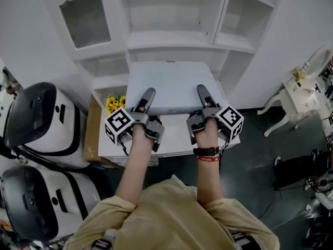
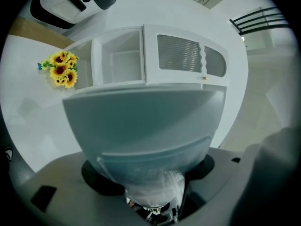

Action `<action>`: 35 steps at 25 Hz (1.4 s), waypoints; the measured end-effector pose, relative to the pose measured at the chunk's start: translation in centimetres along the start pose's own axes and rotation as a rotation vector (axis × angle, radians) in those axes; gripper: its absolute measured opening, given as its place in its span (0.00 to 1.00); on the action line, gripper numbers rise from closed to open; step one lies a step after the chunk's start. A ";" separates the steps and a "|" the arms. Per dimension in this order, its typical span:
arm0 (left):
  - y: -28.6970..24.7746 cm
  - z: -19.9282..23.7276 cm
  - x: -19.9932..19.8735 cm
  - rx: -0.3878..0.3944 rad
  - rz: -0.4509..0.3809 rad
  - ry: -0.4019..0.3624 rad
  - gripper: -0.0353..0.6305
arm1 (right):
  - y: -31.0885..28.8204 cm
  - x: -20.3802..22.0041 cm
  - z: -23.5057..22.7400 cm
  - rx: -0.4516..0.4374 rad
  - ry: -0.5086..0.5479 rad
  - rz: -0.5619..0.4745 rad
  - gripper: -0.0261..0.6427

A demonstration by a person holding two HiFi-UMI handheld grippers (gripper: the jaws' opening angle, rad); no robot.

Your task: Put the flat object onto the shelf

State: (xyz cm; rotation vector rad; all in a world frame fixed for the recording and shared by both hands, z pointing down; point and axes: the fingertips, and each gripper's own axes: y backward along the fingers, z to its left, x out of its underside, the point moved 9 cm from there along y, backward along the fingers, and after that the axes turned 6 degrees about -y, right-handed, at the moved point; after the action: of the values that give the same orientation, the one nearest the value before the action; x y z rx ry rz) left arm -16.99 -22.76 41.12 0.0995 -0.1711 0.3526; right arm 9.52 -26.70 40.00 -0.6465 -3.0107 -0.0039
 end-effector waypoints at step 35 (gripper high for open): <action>-4.3 -5.1 -2.3 0.065 -0.047 0.027 0.56 | -4.4 -2.3 6.5 -0.070 0.044 0.065 0.58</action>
State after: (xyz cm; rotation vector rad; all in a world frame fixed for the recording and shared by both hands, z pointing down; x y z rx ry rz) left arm -16.88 -26.90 35.45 0.1629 -0.1302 0.3129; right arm 9.45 -31.57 33.43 -0.7396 -2.9578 -0.1200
